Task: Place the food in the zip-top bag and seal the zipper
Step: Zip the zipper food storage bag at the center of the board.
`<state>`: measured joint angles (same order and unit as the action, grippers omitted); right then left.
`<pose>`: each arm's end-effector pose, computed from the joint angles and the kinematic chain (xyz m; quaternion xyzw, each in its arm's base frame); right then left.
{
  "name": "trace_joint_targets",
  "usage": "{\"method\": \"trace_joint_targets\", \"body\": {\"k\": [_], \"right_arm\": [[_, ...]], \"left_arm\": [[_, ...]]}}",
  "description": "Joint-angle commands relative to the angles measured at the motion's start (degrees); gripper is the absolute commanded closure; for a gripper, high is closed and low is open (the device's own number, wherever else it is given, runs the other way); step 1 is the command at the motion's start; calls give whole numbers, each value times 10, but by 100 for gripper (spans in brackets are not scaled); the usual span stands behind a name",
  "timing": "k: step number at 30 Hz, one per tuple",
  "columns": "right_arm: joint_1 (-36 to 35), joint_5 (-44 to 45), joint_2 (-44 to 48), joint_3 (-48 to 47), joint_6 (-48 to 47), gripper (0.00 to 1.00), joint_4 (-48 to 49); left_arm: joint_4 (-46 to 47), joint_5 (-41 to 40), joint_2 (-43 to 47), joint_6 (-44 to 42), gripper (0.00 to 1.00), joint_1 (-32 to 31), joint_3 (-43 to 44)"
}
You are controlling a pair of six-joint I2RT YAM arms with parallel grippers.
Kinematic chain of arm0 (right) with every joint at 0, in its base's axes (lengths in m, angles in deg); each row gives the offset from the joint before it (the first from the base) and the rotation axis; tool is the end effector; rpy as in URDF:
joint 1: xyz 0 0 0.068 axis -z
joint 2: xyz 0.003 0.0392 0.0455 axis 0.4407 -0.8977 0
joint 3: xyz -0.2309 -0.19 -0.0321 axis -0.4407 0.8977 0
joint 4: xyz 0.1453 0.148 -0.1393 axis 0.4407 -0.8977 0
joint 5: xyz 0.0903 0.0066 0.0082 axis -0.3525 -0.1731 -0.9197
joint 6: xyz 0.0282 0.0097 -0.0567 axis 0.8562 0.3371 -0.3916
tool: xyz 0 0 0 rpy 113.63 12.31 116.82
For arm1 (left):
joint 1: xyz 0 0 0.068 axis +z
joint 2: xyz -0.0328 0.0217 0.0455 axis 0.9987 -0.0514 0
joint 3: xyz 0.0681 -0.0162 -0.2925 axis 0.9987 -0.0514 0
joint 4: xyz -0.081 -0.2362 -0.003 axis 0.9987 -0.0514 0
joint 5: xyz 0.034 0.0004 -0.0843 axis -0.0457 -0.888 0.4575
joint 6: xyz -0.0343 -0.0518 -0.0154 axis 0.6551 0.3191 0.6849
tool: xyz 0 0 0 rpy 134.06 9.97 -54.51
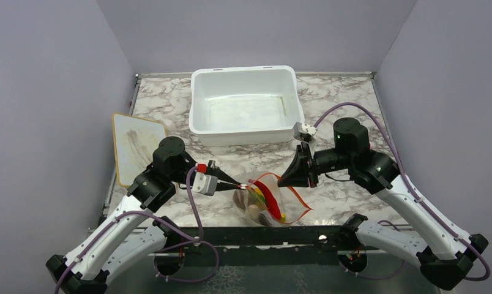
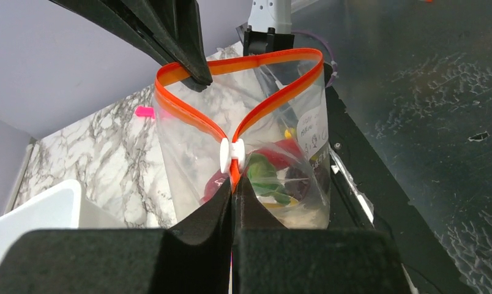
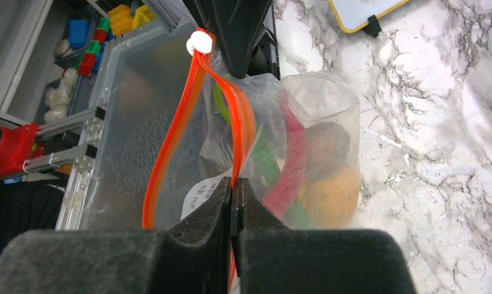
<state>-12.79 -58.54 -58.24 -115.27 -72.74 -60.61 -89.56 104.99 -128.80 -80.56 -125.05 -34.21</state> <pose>0.0951 0.1286 0.3861 -0.4460 0.6575 0.5364 0.2846 0.0682 -0.1107 0.3635 0.6421 0.3510 -0.4590 0.5038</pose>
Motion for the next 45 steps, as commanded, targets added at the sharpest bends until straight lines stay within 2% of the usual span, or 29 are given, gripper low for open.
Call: {"method": "trace_joint_targets", "body": {"k": [1, 5, 9, 13, 19, 27, 35, 45], "right_arm": [[-3, 28, -3, -2, -3, 99, 11], [-3, 78, -1, -9, -3, 94, 8], [-3, 129, 9, -13, -5, 73, 10], [-3, 170, 21, -11, -11, 58, 26], [-3, 140, 14, -11, -23, 46, 74], [-3, 139, 9, -3, -72, 47, 175], [-3, 86, -16, 9, -110, 51, 270], [-26, 68, -72, -16, -138, 57, 292]], "left_arm": [[30, -9, 0, 18, 100, -1, 9], [64, -52, 5, 57, 100, -1, -6], [126, -79, 15, 98, 100, -1, -42], [142, -101, 7, 113, 100, -1, -62], [148, -159, -8, 154, 100, -1, -68], [149, -215, -14, 190, 100, -1, -59], [164, -256, -21, 236, 100, -2, -42], [147, -278, -42, 269, 100, -1, 5]]}}
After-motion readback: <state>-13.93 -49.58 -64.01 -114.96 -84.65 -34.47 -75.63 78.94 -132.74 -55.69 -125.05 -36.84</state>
